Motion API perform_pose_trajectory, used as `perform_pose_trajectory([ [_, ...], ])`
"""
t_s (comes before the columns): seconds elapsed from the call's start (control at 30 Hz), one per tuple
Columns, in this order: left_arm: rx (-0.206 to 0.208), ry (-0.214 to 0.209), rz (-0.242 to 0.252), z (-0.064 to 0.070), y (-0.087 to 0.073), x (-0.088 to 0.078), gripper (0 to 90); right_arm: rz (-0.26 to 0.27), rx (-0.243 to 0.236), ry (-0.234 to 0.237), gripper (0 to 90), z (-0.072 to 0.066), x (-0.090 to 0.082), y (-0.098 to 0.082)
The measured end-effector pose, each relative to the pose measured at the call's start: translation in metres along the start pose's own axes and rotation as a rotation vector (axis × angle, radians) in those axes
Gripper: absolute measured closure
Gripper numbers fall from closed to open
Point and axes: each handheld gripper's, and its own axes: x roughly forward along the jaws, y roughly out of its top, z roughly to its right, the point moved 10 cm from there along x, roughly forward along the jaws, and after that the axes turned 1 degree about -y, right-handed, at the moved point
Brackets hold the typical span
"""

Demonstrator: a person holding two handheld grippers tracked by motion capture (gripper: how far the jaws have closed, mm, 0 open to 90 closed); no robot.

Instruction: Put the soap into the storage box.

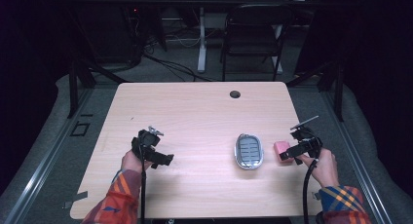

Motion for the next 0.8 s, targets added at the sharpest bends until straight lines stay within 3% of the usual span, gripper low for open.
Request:
perform_pose_trajectory([
  [0.27, 0.001, -0.002, -0.003, 0.001, 0.0, 0.0, 0.1, -0.007, 0.023, 0.002, 0.0, -0.001, 0.007, 0.008],
  [0.6, 0.003, -0.004, -0.006, 0.001, 0.0, 0.001, 0.1, -0.054, -0.001, -0.002, 0.0, -0.003, 0.016, 0.016],
  [0.8, 0.004, -0.005, -0.006, 0.001, 0.0, 0.001, 0.1, -0.06, 0.014, -0.014, 0.0, -0.002, 0.021, 0.019],
])
